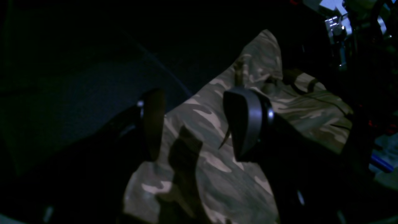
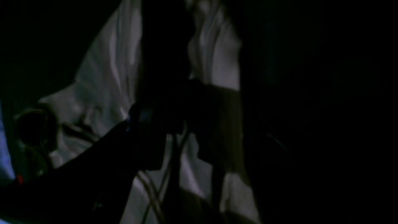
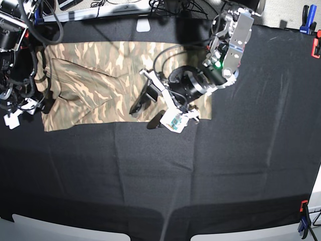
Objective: Layout the t-shirt on the table in an organized manner, then fold the t-shirt properly
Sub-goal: 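Grasp the other strip end with the right gripper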
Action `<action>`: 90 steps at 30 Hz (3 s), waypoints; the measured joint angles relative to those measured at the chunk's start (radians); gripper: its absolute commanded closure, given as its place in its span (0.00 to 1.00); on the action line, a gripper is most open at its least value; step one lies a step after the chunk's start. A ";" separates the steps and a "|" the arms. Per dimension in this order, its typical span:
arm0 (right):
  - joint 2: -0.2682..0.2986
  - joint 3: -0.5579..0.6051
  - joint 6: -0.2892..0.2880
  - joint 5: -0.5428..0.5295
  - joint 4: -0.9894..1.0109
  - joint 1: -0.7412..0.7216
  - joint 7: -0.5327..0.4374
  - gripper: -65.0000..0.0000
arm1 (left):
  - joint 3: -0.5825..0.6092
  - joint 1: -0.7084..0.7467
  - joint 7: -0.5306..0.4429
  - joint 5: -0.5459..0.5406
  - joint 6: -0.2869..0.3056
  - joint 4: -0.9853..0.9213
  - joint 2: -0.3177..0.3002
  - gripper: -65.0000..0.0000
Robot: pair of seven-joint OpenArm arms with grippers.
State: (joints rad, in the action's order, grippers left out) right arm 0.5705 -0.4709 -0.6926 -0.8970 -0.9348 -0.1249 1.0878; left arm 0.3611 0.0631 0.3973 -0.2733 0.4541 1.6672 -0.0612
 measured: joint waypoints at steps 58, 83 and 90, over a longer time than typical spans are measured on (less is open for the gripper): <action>0.101 -0.013 0.000 0.111 0.005 -0.044 -0.044 0.27 | 0.000 0.000 0.000 0.000 0.000 0.000 0.000 0.51; -0.029 -0.016 0.000 -0.205 0.006 -0.044 0.198 0.27 | 0.000 0.000 0.000 0.000 0.000 0.000 0.000 0.51; -0.008 -0.016 0.000 -0.289 0.006 -0.044 0.317 0.27 | 0.000 0.000 0.001 0.000 0.000 0.000 0.000 0.51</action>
State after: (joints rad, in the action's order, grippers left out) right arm 0.5621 -0.4866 -0.6926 -1.1858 -0.9287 -0.1688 1.4044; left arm 0.3607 0.0631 0.3981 -0.2733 0.4541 1.6672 -0.0612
